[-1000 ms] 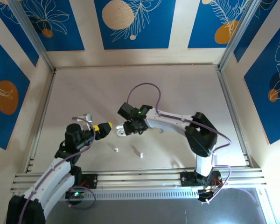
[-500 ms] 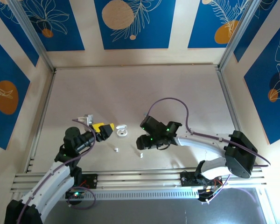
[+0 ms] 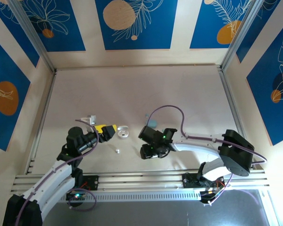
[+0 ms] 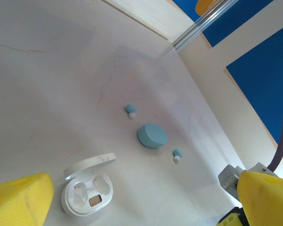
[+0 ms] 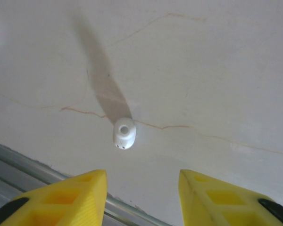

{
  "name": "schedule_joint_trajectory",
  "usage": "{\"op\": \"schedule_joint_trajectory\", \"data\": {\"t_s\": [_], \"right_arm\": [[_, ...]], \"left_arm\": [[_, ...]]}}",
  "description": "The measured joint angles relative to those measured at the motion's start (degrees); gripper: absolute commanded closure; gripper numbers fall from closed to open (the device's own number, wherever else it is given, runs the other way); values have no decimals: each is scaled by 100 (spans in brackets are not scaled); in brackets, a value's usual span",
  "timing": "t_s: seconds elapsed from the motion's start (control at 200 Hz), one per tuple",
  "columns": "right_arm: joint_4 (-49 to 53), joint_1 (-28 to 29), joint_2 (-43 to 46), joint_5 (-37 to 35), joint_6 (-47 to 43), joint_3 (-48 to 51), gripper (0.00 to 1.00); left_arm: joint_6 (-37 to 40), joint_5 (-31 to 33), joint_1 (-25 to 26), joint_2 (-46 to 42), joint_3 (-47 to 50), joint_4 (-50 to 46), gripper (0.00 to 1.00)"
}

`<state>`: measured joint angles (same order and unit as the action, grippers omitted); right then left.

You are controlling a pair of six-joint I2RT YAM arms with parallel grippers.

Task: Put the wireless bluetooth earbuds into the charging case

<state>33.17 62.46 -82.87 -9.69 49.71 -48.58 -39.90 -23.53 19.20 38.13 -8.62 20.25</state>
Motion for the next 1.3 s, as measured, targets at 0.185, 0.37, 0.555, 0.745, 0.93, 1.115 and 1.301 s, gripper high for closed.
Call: {"op": "schedule_joint_trajectory", "data": {"t_s": [0.185, 0.37, 0.555, 0.745, 0.93, 1.115, 1.301], "right_arm": [[245, 90, -396, -260, -13, -531, 58], [369, 98, -726, -339, -70, -763, 58], [549, 98, -964, -376, -70, -837, 59], [667, 98, -1010, -389, -68, -870, 58], [723, 96, -1010, -409, -66, -870, 58], [802, 96, -1016, -459, -48, -870, 58], [800, 129, -1014, -479, -52, -870, 58]], "left_arm": [[2, 7, 7, -2, 0, -7, 0], [59, 22, 11, -2, 0, -11, 0], [103, 24, 11, -13, 0, -15, 0], [107, 68, 11, -76, 0, -79, 0], [107, 109, 11, -94, 0, -138, 0], [107, 109, 11, -94, 0, -140, 0], [109, 109, 11, -94, 0, -140, 0]]}}
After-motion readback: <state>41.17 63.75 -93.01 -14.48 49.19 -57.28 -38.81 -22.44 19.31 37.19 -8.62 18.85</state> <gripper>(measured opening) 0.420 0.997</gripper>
